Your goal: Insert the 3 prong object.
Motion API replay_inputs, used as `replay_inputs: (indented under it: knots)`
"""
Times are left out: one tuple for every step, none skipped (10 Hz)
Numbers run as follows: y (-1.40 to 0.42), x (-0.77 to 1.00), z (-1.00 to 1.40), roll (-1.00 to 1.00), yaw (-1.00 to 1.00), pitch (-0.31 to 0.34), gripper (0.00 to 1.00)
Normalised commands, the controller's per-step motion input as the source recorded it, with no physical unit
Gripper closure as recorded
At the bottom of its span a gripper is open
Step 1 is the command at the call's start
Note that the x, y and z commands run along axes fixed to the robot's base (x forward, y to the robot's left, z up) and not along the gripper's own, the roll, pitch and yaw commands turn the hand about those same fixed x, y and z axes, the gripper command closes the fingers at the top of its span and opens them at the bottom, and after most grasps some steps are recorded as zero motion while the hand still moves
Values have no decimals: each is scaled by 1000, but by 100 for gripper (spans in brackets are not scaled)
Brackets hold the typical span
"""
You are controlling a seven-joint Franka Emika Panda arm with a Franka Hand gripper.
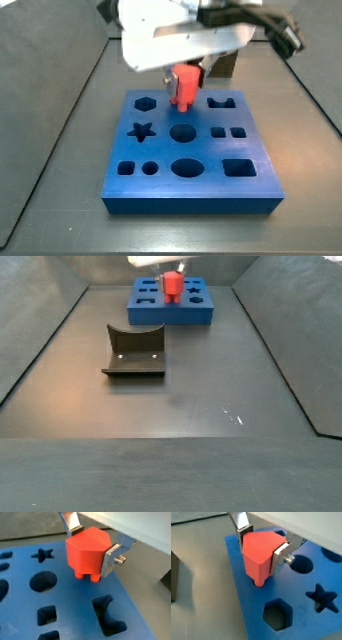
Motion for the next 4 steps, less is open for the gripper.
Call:
replay_inputs:
  knots:
    - [-83,0,-734,221,0,-129,100]
    - [0,0,-537,170,0,-30,100]
    - [26,0,0,-36,0,0,100]
    - [0,0,0,0,0,0,100]
